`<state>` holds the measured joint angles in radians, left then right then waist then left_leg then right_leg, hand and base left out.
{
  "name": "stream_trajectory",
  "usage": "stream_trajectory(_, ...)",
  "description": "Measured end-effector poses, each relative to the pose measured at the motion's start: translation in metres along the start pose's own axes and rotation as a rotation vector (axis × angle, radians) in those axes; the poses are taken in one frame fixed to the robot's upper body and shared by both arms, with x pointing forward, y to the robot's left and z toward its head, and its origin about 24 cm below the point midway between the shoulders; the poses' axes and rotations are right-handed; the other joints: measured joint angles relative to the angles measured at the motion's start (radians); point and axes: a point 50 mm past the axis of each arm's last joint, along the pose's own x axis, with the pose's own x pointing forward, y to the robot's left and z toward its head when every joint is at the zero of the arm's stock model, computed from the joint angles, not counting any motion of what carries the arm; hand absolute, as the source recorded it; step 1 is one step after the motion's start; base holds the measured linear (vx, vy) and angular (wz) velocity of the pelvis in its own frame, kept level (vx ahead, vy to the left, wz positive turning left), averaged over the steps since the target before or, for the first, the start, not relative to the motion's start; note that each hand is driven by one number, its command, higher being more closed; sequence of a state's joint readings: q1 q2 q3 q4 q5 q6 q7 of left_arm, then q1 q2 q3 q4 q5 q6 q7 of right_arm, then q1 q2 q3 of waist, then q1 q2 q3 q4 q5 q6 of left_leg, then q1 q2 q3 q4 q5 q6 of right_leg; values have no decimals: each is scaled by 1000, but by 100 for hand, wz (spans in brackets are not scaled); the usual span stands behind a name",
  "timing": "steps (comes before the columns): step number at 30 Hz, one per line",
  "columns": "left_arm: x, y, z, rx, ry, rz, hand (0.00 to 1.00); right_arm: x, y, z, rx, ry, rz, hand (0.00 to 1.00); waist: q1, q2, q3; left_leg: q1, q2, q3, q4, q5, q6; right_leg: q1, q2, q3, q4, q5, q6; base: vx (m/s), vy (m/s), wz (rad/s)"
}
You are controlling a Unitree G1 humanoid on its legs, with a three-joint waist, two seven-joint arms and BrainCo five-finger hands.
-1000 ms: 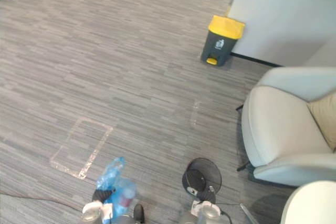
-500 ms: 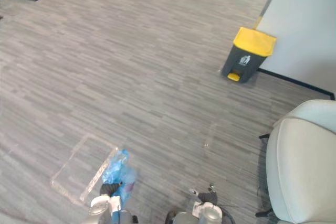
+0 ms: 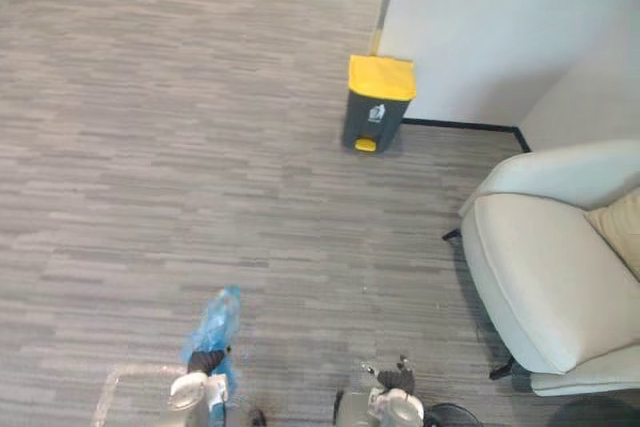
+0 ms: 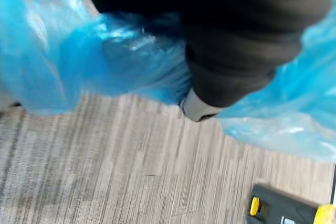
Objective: Gather rubbish on tea table into small bin, then transfer packed bag to large trash can.
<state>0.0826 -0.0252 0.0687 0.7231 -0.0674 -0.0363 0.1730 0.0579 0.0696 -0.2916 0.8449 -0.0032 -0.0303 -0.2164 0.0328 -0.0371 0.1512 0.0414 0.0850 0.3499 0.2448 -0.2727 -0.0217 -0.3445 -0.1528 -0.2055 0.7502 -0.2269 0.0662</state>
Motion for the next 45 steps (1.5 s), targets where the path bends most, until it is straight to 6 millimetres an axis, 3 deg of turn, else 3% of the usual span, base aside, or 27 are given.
stream_trajectory(2,2,-1,0,1,6,-1,100,1,-1,1,-1,-3,-2,0,-10,0,0,40,-3,16,-36,1,-17,-11,26,-47,-202,28,-15,333,-85,-5)
stream_trajectory(4,3,2,-3,10,24,5,100,2,1,1,-9,3,2,0,-30,-7,-4,85,-25,10,-71,-14,-43,1,47,-51,-411,159,-50,474,-143,9)
stream_trajectory(5,4,0,-6,10,46,3,100,4,-2,4,-13,2,-9,0,-37,26,-4,125,-5,-13,-96,-20,-58,20,69,-62,-399,185,-110,595,-158,6)
stream_trajectory(7,4,-2,-3,3,37,-2,100,6,-5,8,-26,-10,-21,0,-36,46,-3,139,0,-59,-90,0,-71,12,73,-69,-330,106,-131,531,-168,7)
stream_trajectory(9,4,-5,-3,-1,36,-8,100,6,-6,7,-22,-4,-23,0,-45,55,-3,90,39,-121,110,-3,-78,72,85,-92,-319,41,-134,468,-215,24)
stream_trajectory(10,4,-5,-2,-5,29,-9,100,5,-4,5,-23,1,-19,0,-47,56,-1,17,74,-159,312,23,-120,124,101,-97,-347,27,-137,467,-169,4)
stream_trajectory(11,2,-6,-1,-18,17,-10,100,4,-1,4,-34,0,-7,0,-34,65,3,-82,122,-191,571,95,-177,197,132,-89,-388,15,-150,466,-75,-28)
stream_trajectory(13,-1,-8,0,-29,4,-20,100,4,12,10,-60,-19,35,0,-19,64,10,-203,159,-190,782,61,-121,298,164,-45,-444,-8,-164,494,-1,-59)
stream_trajectory(14,-1,-8,1,-31,-2,-19,100,3,16,11,-61,-22,47,0,-15,58,14,-231,162,-182,789,48,-106,319,165,-31,-457,-13,-161,410,40,-79)
stream_trajectory(16,-2,-6,3,-44,-16,-22,100,3,20,12,-71,-28,61,0,10,37,19,-312,165,-128,689,5,-55,382,155,27,-506,-20,-147,384,95,-78)
stream_trajectory(18,-2,-7,5,-49,-24,-26,100,3,16,12,-54,-23,43,0,24,25,24,-357,138,-114,436,3,-42,448,123,65,-547,-28,-118,463,196,-58)
stream_trajectory(20,-3,-7,4,-48,-21,-27,100,4,13,11,-45,-17,23,0,25,14,22,-355,92,-148,184,72,-51,492,87,90,-574,-51,-78,472,284,-44)
stream_trajectory(21,-3,-6,2,-48,-17,-26,100,4,10,10,-46,-13,14,0,27,20,12,-356,77,-180,97,163,-75,503,80,111,-584,-66,-51,467,340,-55)
stream_trajectory(22,-3,-2,0,-41,-8,-15,100,4,11,6,-63,7,18,0,34,-3,-7,-354,37,-176,106,198,-55,510,46,149,-594,-79,-31,586,390,-40)
stream_trajectory(23,-1,0,0,-30,-5,-12,100,4,12,6,-65,10,21,0,24,-23,-21,-357,7,-161,119,162,-34,502,10,161,-571,-59,-24,429,250,-23)
stream_trajectory(24,-1,-1,2,-29,-7,-14,100,4,11,5,-64,12,19,0,26,-23,-20,-351,6,-142,132,152,-22,495,-2,170,-543,-49,-10,510,311,-20)
stream_trajectory(26,-1,-3,2,-14,-9,-26,100,3,10,2,-67,19,20,0,30,-23,-19,-281,-11,-99,144,88,5,432,-34,209,-335,-5,51,474,316,-45)
stream_trajectory(27,-2,-5,0,-4,-5,-34,100,3,10,2,-67,17,23,0,28,-15,-14,-226,-20,-85,127,62,16,351,-44,228,-143,62,85,522,299,-22)
stream_trajectory(28,-2,-7,1,18,-9,-48,100,3,8,-1,-68,22,19,0,12,-3,-6,-145,-33,-85,91,42,21,233,-43,241,134,84,104,527,267,-6)
stream_trajectory(31,0,-7,6,17,-22,-33,100,1,3,0,-60,4,11,0,3,9,3,-10,-46,-80,4,38,23,91,-24,181,280,34,63,442,124,5)
stream_trajectory(34,4,-6,14,22,-44,-30,100,2,4,8,-50,-28,12,0,-18,13,12,105,-43,-92,-89,32,20,-34,-8,19,113,-8,5,422,-3,21)
stream_trajectory(37,6,-4,14,17,-37,-23,100,3,3,10,-39,-30,6,0,-38,8,12,185,-48,-127,-134,1,8,-22,30,-45,-307,107,-22,527,-152,57)
stream_trajectory(38,6,-3,14,17,-35,-19,100,3,-1,5,-38,-15,-3,0,-45,-3,23,232,-59,-165,-143,-34,-15,-5,35,-33,-371,221,-106,492,-163,38)
stream_trajectory(39,7,-5,11,12,-16,-20,100,6,-6,11,-48,-27,-15,0,-38,33,28,248,-36,-176,-145,-43,-24,-1,52,-45,-342,192,-90,467,-154,20)
stream_trajectory(41,5,-7,7,8,-3,-24,100,9,-6,19,-64,-44,-20,0,-35,56,27,240,-20,-179,-112,-24,-28,-17,54,-52,-277,116,-115,372,-143,1)
stream_trajectory(44,5,-9,8,10,-9,-35,100,8,-5,16,-66,-36,-16,0,-42,60,27,168,26,-220,131,18,-98,55,75,-79,-272,40,-128,485,-217,15)
stream_trajectory(45,5,-12,10,3,-16,-46,100,6,0,13,-85,-33,3,0,-43,62,28,60,66,-224,394,98,-173,121,97,-71,-327,32,-131,316,-121,-7)
